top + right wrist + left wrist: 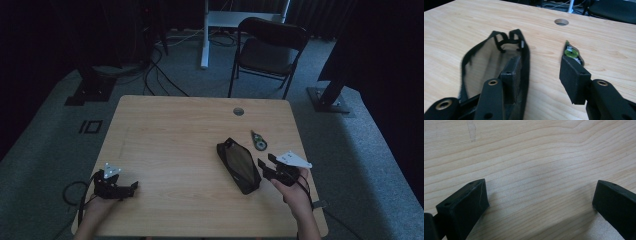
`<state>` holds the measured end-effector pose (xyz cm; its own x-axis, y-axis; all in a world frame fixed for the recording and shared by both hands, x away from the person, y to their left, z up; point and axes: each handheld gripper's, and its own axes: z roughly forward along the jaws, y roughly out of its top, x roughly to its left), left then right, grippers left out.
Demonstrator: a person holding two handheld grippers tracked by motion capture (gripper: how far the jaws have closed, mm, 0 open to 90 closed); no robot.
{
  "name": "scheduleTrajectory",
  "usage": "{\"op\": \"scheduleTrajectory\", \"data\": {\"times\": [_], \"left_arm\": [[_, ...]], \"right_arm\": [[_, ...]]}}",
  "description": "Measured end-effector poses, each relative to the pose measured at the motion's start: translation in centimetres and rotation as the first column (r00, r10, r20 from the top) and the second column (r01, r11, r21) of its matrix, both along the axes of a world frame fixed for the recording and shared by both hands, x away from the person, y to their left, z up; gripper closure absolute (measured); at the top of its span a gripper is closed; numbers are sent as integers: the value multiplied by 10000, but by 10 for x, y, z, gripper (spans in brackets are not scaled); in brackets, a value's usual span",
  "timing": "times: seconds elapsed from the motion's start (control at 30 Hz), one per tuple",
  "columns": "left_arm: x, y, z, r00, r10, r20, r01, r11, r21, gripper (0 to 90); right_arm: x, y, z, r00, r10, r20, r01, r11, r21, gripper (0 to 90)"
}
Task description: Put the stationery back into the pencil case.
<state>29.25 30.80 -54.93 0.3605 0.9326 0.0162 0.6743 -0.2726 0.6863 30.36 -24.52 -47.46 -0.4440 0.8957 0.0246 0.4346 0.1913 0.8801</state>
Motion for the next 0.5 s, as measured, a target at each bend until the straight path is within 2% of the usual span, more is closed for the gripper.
{"op": "scheduleTrajectory", "data": {"times": [0.1, 0.17, 0.23, 0.33, 0.5], "left_arm": [[0, 0, 0, 10000, -1, 1, 1, 10000, 2, 2], [0, 0, 0, 10000, 1, -1, -1, 10000, 0, 2], [0, 0, 0, 10000, -6, 1, 6, 10000, 3, 2], [0, 0, 0, 10000, 11, 9, -11, 10000, -19, 2], [0, 0, 0, 10000, 7, 6, -7, 10000, -15, 2]], "right_arm": [[7, -5, -3, 9999, -159, -69, 159, 9999, 2, 510], [11, -7, -4, 9994, -332, -113, 333, 9994, 67, 479], [17, -9, -6, 9994, -353, -17, 353, 9993, 134, 479], [22, -11, -9, 9987, -500, -68, 500, 9987, -33, 479], [33, -14, -14, 9981, -600, -133, 599, 9982, -45, 479]]}}
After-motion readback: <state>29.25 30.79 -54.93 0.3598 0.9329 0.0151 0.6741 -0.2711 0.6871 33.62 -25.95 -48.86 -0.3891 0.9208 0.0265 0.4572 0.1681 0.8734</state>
